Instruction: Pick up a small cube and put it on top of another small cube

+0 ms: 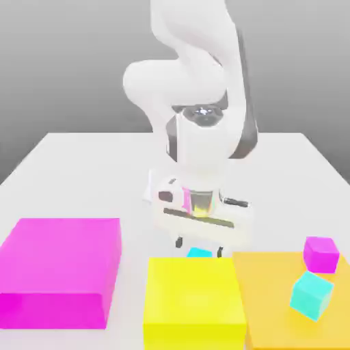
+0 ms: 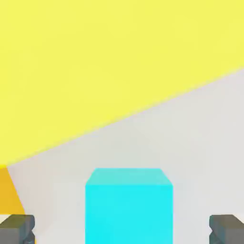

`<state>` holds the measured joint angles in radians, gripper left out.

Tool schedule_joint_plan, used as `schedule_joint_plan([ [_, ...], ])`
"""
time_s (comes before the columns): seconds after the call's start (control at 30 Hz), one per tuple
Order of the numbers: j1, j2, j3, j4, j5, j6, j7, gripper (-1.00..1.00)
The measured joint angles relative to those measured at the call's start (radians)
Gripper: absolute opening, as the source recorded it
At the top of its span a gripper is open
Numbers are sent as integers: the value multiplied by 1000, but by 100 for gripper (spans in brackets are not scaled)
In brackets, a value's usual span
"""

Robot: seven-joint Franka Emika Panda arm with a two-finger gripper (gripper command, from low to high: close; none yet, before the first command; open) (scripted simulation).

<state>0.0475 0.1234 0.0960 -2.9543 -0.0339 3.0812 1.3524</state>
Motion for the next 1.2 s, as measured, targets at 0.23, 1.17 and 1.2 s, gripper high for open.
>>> schedule_joint_plan([
  [0.23,91,113,-88,16,-9,95,14,-100],
  [1.17,204,-106,67,257,83,-502,-456,-100],
  [1.2,213,-97,79,293,84,-527,-492,-100],
])
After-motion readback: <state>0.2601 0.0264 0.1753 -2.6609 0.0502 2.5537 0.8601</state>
